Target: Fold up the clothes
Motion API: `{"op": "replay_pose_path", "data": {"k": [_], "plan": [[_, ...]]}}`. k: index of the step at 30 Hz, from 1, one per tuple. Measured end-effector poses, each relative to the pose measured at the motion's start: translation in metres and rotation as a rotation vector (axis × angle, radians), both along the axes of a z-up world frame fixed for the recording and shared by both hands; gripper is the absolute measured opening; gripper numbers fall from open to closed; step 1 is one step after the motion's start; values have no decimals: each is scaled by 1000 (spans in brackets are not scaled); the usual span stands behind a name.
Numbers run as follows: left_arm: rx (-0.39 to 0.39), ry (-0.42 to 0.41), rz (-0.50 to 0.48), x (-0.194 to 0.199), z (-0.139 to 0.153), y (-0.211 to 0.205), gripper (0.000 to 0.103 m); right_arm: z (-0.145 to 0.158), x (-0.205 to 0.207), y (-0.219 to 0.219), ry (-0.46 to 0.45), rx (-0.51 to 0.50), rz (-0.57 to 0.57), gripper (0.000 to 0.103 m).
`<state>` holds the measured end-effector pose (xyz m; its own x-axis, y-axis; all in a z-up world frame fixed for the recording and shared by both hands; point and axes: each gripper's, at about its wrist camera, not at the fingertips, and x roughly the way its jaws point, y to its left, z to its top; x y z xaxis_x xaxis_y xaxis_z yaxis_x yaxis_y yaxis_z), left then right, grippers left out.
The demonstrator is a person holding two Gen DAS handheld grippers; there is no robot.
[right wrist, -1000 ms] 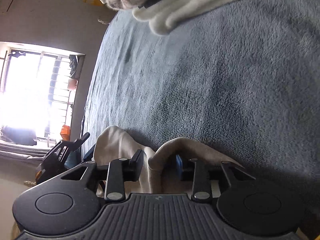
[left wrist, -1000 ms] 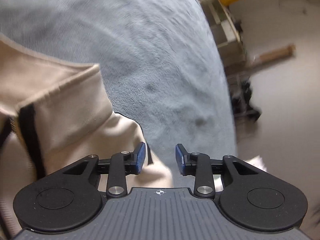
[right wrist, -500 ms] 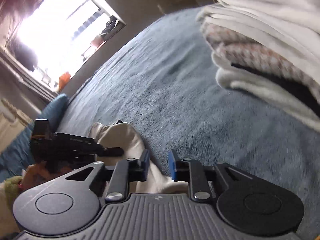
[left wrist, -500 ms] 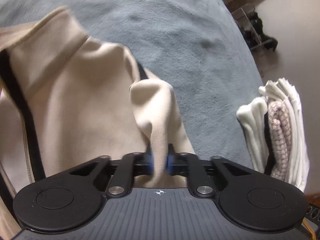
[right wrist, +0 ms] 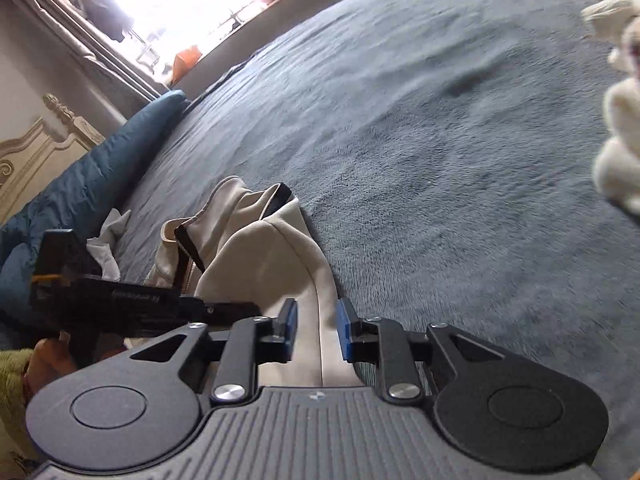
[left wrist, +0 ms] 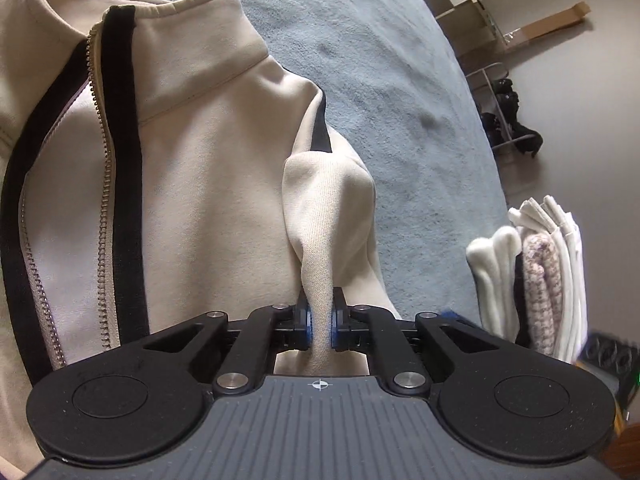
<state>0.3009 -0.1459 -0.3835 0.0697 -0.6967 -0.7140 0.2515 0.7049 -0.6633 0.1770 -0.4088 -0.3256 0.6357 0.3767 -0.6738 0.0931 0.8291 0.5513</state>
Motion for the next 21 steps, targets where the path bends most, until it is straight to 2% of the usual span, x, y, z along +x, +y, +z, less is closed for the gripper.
{"op": "replay_pose_path", "data": {"k": [1, 5, 6, 7, 8, 9, 12, 16, 19, 21], "plan": [[0, -5, -3, 0, 0, -1, 8, -3, 8, 1, 11, 7, 17, 39], [7, -49, -27, -2, 2, -3, 8, -19, 33, 7, 71, 1, 89, 39], [12, -66, -36, -3, 2, -4, 8, -23, 37, 10, 93, -18, 101, 36], [17, -81, -44, -4, 2, -5, 8, -25, 38, 13, 94, -40, 119, 21], [18, -94, -50, -4, 3, -7, 8, -23, 36, 16, 75, -70, 127, 11], [16, -108, -56, -4, 3, -8, 8, -19, 32, 18, 49, -98, 120, 8], [11, -175, -84, -6, 6, -18, 9, -10, 21, 22, 6, -187, 72, 7], [47, -243, -130, -6, -4, -41, 14, -27, 18, 37, -3, -343, 73, 7], [39, -236, -116, -5, -9, -42, 14, -27, 14, 40, -21, -385, 76, 5], [21, -207, -100, -3, -7, -38, 15, -22, 12, 38, -24, -377, 69, 8]]}}
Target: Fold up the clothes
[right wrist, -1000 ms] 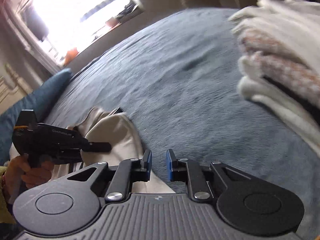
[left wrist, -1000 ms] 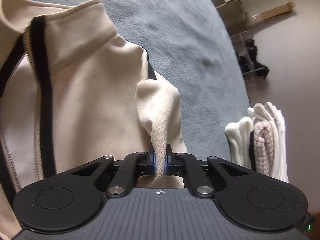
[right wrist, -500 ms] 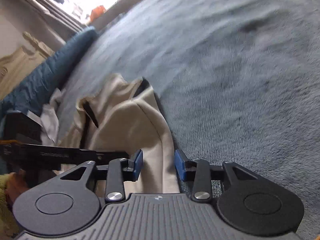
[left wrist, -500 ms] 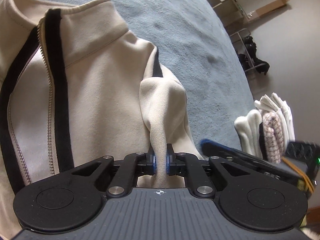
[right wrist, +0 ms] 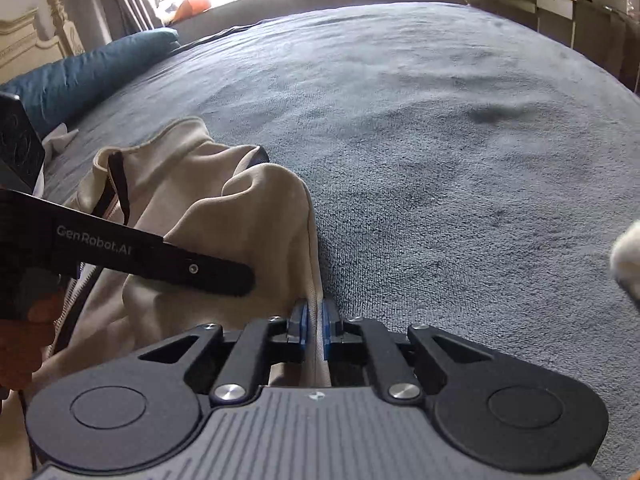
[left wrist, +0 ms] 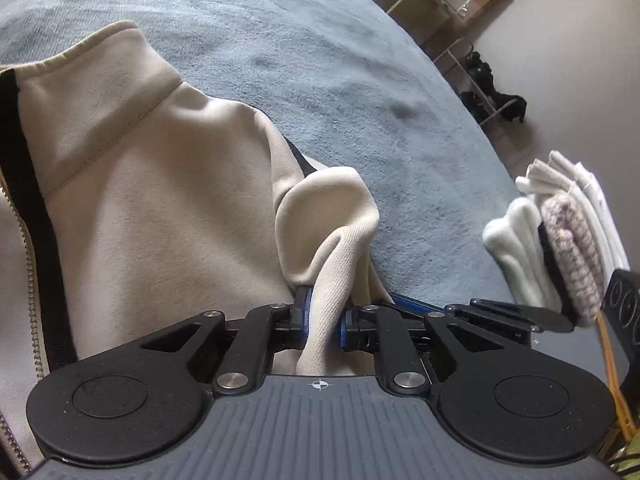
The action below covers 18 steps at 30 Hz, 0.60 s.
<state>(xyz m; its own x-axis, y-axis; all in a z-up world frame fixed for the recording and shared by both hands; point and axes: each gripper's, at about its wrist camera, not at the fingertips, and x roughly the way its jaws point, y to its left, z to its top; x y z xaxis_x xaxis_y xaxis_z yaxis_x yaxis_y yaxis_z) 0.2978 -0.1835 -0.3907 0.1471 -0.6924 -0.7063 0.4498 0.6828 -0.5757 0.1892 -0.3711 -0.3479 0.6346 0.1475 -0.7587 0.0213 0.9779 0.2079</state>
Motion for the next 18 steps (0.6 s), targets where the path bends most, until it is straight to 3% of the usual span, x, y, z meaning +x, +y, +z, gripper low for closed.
{"op": "replay_pose_path", "data": {"k": [1, 2, 4, 7, 11, 14, 18], "plan": [[-11, 32, 17, 2, 2, 5, 17, 4, -1, -3, 0, 12, -7, 14], [-18, 61, 38, 4, 4, 10, 25, 9, -2, -6, -2, 18, -18, 24], [-22, 69, 86, 5, 15, 22, 36, 22, -5, -14, -21, 35, -35, 29], [-21, 17, 158, 2, 36, 42, 42, 42, -6, -20, -54, 33, -22, 26], [-18, -48, 208, -15, 58, 66, 42, 57, 12, -5, -93, 53, 113, 19], [26, -20, 181, -32, 55, 72, 42, 47, 40, 17, -80, 29, 214, 19], [101, 53, 164, -57, 32, 79, 42, 4, 77, 29, -11, -49, 205, 19]]}}
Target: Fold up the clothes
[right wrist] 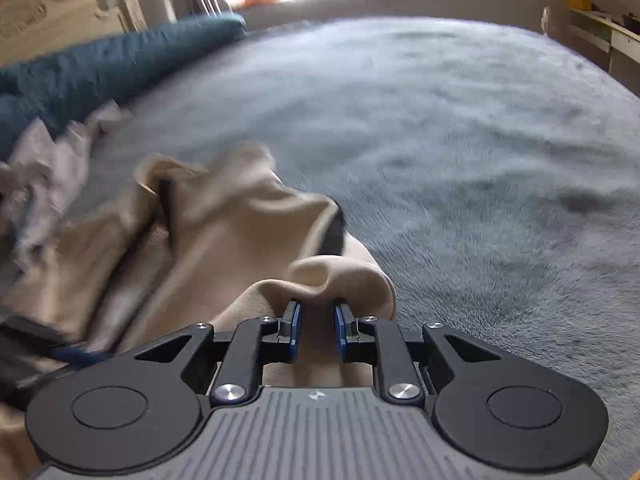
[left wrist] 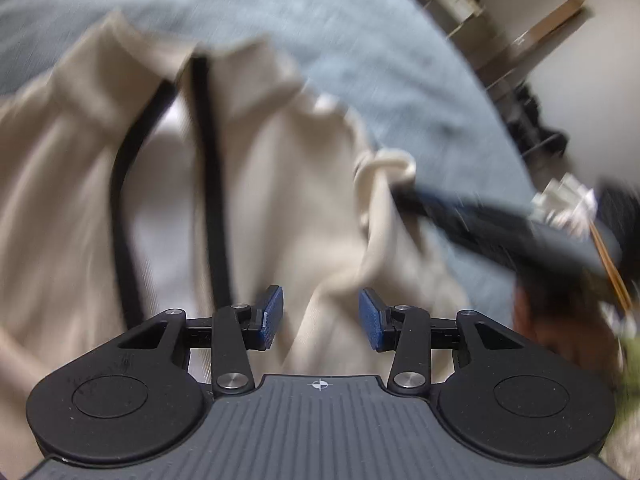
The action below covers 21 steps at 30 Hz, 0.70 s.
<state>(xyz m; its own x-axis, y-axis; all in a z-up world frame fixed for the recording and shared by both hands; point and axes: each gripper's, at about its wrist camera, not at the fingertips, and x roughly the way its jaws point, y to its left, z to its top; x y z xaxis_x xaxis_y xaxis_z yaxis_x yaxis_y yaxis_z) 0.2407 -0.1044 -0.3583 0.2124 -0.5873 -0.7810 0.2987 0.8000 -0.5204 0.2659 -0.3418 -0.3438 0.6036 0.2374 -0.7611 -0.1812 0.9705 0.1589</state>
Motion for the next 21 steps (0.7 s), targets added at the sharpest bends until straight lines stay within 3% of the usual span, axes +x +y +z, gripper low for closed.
{"op": "replay_pose_path", "data": {"k": [4, 9, 13, 16, 21], "plan": [[-6, 1, 13, -12, 3, 15, 42, 10, -4, -10, -3, 40, -61, 19], [3, 12, -24, -14, 13, 25, 42, 53, -54, -43, 14, 159, -172, 20], [43, 47, -108, -15, 11, 21, 42, 66, -111, -69, 159, 360, -316, 28], [59, 54, -125, -20, 10, 18, 40, 49, -159, -77, 284, 565, -465, 33], [93, 61, -116, -25, 12, 15, 3, 22, -207, -62, 324, 649, -636, 33]]}}
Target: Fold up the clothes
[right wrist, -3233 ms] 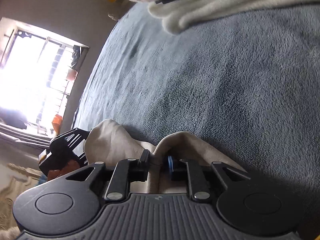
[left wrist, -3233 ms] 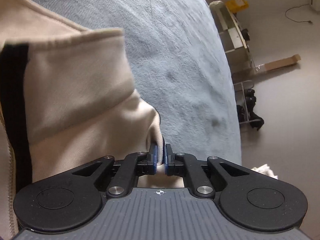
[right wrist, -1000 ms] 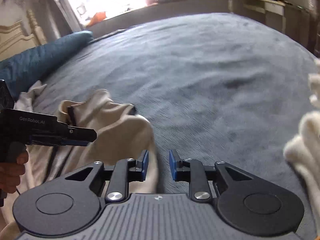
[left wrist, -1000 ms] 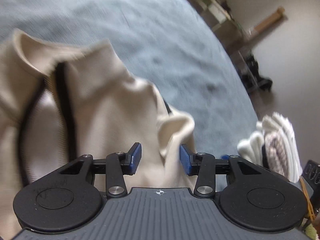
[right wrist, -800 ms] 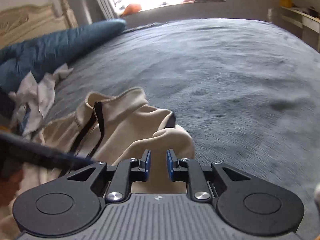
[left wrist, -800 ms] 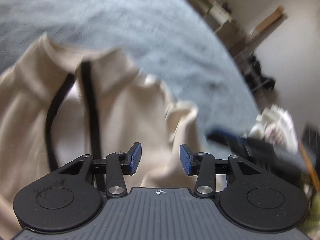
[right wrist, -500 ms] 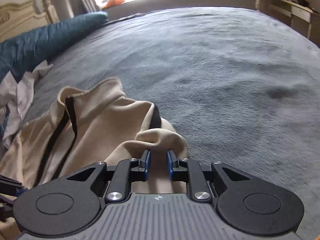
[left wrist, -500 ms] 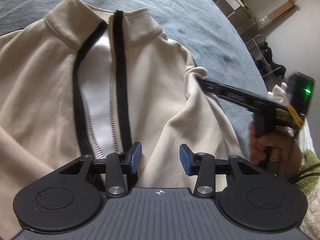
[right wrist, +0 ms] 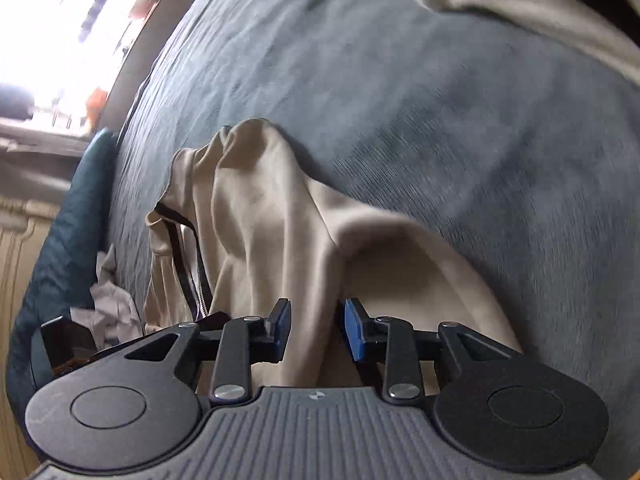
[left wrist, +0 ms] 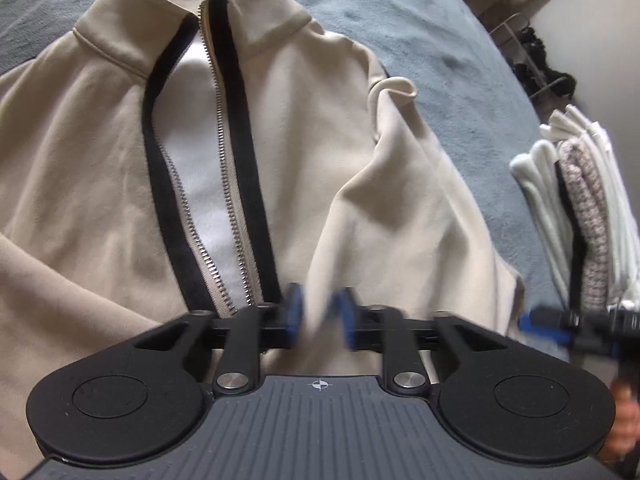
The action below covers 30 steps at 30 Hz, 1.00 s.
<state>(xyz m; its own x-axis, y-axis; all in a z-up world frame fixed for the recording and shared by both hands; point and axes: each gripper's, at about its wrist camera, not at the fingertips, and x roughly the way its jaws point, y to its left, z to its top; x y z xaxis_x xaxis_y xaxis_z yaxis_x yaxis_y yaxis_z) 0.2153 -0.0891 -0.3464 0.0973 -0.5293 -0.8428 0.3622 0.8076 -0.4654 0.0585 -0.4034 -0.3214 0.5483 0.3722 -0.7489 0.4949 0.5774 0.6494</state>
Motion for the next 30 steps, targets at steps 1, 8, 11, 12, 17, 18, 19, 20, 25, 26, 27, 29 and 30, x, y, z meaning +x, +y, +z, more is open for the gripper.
{"op": "replay_pose_path", "data": {"k": [1, 8, 11, 12, 17, 18, 19, 20, 25, 26, 27, 29, 30], "plan": [[2, 2, 5, -1, 3, 1, 2, -2, -5, 3, -4, -3, -22, 33], [112, 20, 12, -5, 6, 8, 2, -3, -17, 21, 9, -239, -34, 31], [113, 12, 30, -3, 7, 4, 6, 13, -26, 28, -14, -382, 28, 31], [115, 0, 36, -4, 10, 2, 12, 18, -32, 31, -19, -438, 50, 31], [116, -181, 44, -21, 41, -10, 21, 27, -63, 33, 10, -597, 82, 31], [83, -192, 28, -26, 45, -16, 23, 26, -66, 33, 5, -596, 88, 30], [48, -186, 3, -31, 47, -23, 23, 26, -69, 34, 0, -599, 96, 30], [21, -169, -28, -38, 46, -32, 24, 27, -72, 37, -1, -615, 107, 30], [-49, -101, -292, -89, 44, -87, 24, 29, -107, 29, 76, -662, 67, 30], [-58, -90, -363, -101, 44, -98, 24, 29, -117, 21, 93, -636, 27, 30], [-59, -83, -438, -115, 43, -109, 26, 28, -125, 13, 103, -607, -9, 30], [-46, -87, -581, -145, 40, -124, 28, 25, -134, 0, 93, -546, -37, 30], [-32, -111, -642, -163, 39, -127, 28, 24, -131, -5, 67, -523, -33, 31]]}}
